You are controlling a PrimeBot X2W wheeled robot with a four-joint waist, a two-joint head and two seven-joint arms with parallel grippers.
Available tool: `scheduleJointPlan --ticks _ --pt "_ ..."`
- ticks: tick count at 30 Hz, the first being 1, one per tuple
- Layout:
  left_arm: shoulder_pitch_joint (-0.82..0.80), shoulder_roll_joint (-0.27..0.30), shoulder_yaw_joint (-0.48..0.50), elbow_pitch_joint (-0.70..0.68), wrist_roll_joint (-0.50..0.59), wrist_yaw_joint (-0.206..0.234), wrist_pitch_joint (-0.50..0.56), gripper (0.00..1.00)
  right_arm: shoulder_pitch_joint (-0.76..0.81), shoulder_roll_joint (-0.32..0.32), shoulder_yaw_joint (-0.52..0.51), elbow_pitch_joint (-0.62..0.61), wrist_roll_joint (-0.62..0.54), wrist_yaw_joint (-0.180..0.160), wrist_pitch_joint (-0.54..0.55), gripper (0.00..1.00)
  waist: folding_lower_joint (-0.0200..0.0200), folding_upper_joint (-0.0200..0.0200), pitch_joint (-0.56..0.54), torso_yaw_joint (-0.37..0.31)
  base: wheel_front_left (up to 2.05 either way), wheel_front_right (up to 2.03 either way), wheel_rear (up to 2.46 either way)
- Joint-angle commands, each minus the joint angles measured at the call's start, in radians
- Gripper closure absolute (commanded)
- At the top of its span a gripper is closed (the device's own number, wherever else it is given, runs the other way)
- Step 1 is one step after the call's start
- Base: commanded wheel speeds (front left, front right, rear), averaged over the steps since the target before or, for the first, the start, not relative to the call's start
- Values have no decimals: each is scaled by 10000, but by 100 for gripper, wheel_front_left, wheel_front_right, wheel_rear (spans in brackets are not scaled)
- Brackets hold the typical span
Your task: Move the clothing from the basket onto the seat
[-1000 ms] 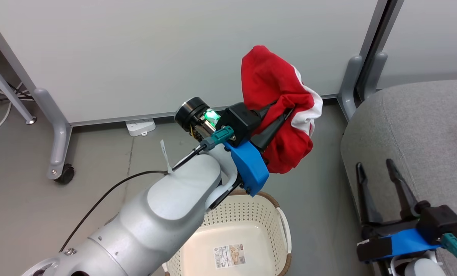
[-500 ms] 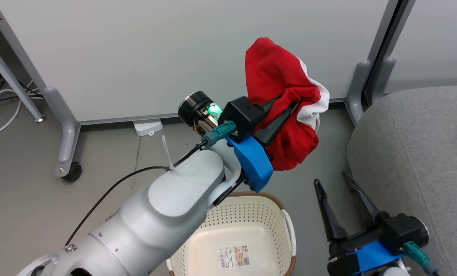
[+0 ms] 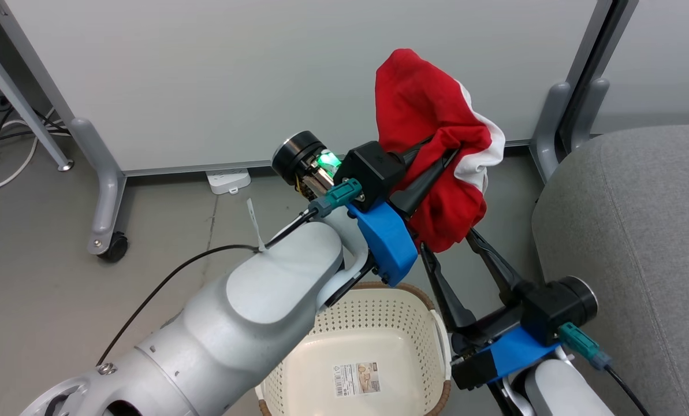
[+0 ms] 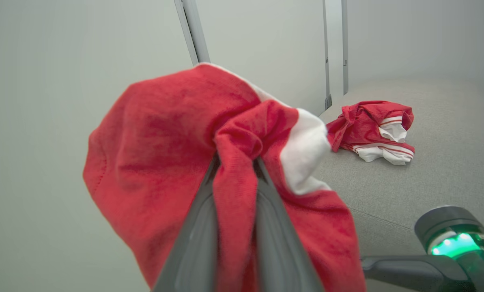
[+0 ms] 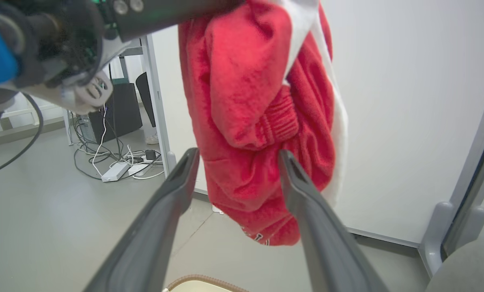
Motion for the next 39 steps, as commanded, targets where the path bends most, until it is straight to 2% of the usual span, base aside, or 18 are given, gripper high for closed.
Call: scheduleJointPlan --ticks 1,10,17,18,19,20,39 --pt "-110 20 3 -46 -57 54 -32 100 -199 70 74 87 24 -3 2 0 -1 0 25 12 0 0 0" --pt "-201 18 -207 -270 -138 120 -30 100 -1292 442 91 599 98 -3 0 0 -1 0 233 139 0 0 0" --pt "-289 18 -279 -307 -229 176 -32 100 -1572 578 -53 622 71 -3 0 0 -1 0 306 177 0 0 0" --pt "-291 20 -281 -307 -233 175 -30 100 -1583 585 -70 651 58 -3 0 24 -1 0 312 173 0 0 0" --pt "-292 18 -284 -308 -230 186 -32 100 -1603 590 -76 676 44 -3 0 75 -1 0 317 169 0 0 0" --pt "-295 18 -283 -306 -232 199 -32 100 -1621 596 -82 693 25 -3 0 100 -1 0 319 165 0 0 0" --pt "-319 19 -221 -231 -180 190 -32 100 -1685 528 -118 764 16 -3 0 100 -1 0 359 90 0 0 0"
